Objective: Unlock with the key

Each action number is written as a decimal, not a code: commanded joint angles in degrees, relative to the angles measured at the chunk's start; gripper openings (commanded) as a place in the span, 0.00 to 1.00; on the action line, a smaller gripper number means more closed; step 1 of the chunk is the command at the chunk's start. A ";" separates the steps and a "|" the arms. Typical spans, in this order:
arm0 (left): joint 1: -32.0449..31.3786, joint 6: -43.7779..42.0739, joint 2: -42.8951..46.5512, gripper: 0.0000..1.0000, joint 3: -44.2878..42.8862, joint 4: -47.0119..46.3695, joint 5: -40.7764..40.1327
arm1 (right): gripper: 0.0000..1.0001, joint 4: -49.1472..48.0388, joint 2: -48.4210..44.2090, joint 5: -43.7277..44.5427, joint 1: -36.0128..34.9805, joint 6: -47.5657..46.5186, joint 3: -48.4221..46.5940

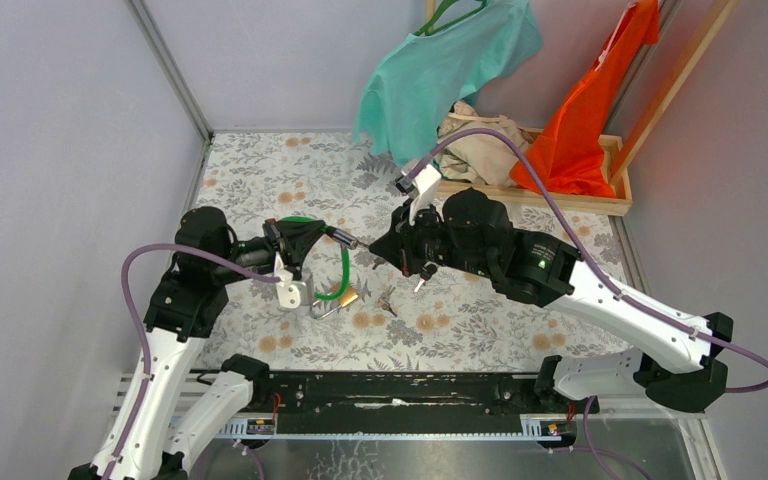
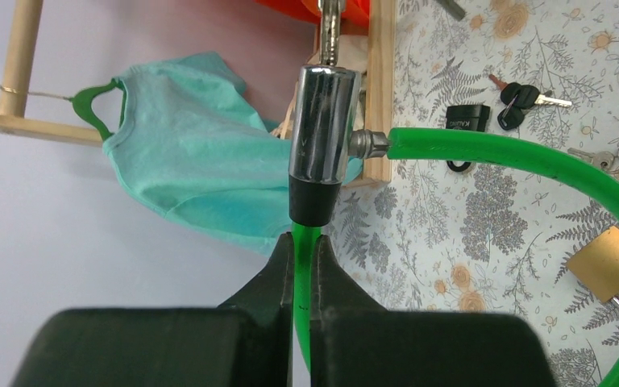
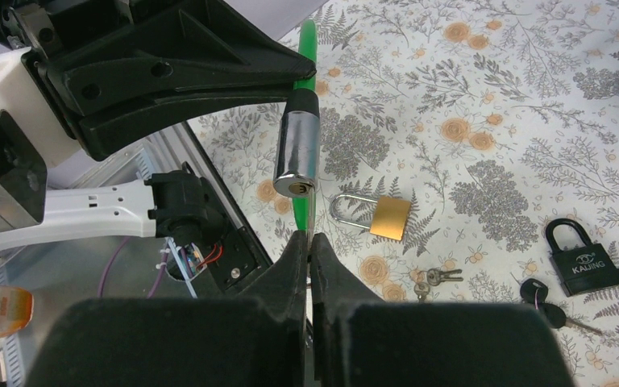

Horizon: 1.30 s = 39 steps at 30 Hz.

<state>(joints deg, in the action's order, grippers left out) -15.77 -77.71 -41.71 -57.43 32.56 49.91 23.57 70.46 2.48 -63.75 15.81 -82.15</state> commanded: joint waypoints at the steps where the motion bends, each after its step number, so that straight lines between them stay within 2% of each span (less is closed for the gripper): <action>1: -0.96 -4.36 2.15 0.00 0.44 -5.53 7.54 | 0.00 -1.18 -2.78 -1.72 -0.62 0.93 1.01; 6: -0.93 -4.15 1.75 0.00 0.51 -5.55 7.05 | 0.00 -1.51 -6.95 -2.64 -0.59 0.30 4.96; 14: -0.93 2.09 0.22 0.00 0.61 -8.65 5.24 | 0.00 -4.41 -10.48 -5.07 -0.63 -0.83 7.52; 26: -0.99 3.94 0.03 0.00 0.21 -8.74 6.08 | 0.00 -6.49 -6.08 -3.05 -0.56 -2.09 4.03; 39: -1.02 2.57 -0.13 0.00 0.12 -7.17 6.21 | 0.00 -7.78 -7.20 -2.92 -0.53 -2.44 4.60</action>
<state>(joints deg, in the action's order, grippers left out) -16.47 -74.46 -42.30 -56.42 29.17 54.68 19.35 64.95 -1.17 -63.99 14.48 -75.13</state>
